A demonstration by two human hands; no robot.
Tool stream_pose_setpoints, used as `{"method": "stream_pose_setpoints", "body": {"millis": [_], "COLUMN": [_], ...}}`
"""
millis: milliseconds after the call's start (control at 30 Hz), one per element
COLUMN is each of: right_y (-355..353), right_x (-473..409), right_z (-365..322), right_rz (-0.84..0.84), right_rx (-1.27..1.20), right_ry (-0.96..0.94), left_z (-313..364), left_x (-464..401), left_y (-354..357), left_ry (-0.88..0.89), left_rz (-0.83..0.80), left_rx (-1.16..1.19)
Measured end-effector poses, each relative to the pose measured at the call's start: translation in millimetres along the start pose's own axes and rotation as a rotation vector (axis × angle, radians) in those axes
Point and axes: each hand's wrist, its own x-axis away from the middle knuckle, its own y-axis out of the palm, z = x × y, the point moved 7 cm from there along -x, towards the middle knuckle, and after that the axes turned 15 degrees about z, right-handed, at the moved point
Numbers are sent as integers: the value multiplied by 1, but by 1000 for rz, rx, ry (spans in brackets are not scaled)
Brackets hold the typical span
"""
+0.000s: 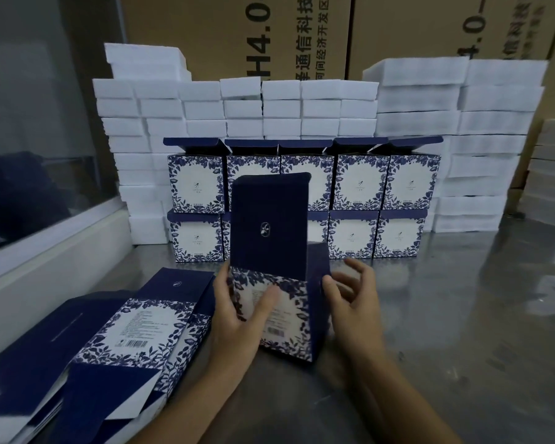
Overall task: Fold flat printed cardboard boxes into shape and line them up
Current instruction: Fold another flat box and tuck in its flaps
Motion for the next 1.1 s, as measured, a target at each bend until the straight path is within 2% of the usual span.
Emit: {"method": "stream_pose_setpoints", "body": {"millis": [100, 233, 333, 400, 533, 600, 700, 833, 933, 1000, 1100], "right_y": [-4, 9, 15, 14, 10, 9, 9, 9, 13, 23, 41], "right_x": [-3, 9, 15, 14, 11, 13, 19, 27, 40, 52, 70], "right_z": [-11, -12, -15, -18, -27, -35, -51, -58, -72, -76, -74], "right_rz": [41, -99, -179, -140, -35, -4, 16, 78, 183, 144, 50], "right_rx": [64, -12, -13, -5, -58, -41, 153, 348, 599, 668, 657], "right_ry": [-116, 2, 26, 21, 13, -79, -320, -475, -762, -871, -887], "left_z": [7, 16, 30, 34, 33, 33, 34, 37, 37, 37, 35], "left_x": [3, 5, 8, 10, 13, 16, 17, 18, 19, 20, 22], "left_y": [0, -3, -6, -5, 0, -1, 1, 4, 5, 6, 7], "left_ry": [132, 268, 448, 545, 576, 574, 589, 654, 657, 648, 628], "left_rz": [9, 103, 132, 121, 50, 50, 51, 51, 55, 48, 20], "left_rx": [-182, -208, -255, -269, -298, -365, -425, -465, -436, -427, -430]}}
